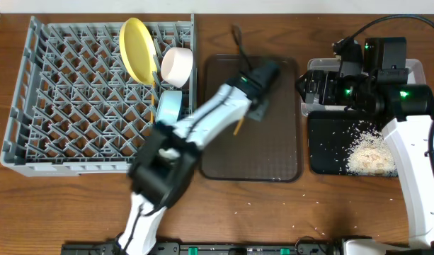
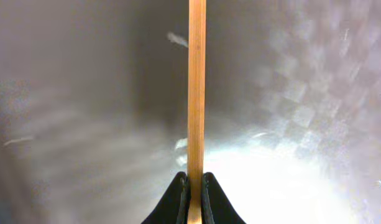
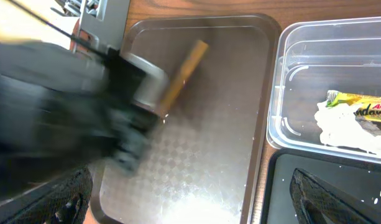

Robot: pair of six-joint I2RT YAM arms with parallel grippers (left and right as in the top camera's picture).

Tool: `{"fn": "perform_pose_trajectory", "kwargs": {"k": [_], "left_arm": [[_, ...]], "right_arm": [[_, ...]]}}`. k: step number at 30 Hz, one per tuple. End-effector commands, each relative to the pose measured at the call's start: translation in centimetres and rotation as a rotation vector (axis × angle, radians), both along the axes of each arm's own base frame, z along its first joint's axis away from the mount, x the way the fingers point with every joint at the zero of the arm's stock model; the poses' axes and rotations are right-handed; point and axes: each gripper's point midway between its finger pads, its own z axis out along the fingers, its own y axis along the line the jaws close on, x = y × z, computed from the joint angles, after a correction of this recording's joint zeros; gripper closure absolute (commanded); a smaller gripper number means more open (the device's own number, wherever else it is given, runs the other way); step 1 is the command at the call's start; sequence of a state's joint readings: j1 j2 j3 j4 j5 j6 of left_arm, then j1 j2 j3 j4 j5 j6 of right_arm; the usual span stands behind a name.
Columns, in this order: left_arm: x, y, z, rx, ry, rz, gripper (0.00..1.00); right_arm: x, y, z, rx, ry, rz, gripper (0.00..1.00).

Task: Sort waste into correct bins and load items into the dishwasher
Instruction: 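Carry the second chopstick to the rack and insert it upright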

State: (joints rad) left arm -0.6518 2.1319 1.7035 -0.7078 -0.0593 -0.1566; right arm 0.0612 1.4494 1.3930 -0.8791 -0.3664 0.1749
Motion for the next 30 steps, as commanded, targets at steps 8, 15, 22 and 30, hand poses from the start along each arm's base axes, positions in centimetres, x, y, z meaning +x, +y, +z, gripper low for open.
{"fn": "perform_pose_trajectory", "kwargs": {"k": [8,15,22,30], "left_arm": [[-0.3,12.7,17.1,-0.096,-0.19,0.227,0.92],[-5.2,23.4,15.3,0.077,0.029,0.441,0.92],[-6.3,27.8,10.0,0.132,0.132,0.499,0.92],[-6.7,28.4,5.8,0.141,0.151,0.505,0.86]], "right_arm": [[0.1,0.2,0.1,0.006,-0.001,0.007,0.01],[0.1,0.2,0.1,0.006,-0.001,0.007,0.01],[0.0,0.2,0.1,0.006,-0.001,0.007,0.01],[0.1,0.2,0.1,0.006,-0.001,0.007,0.01]]}}
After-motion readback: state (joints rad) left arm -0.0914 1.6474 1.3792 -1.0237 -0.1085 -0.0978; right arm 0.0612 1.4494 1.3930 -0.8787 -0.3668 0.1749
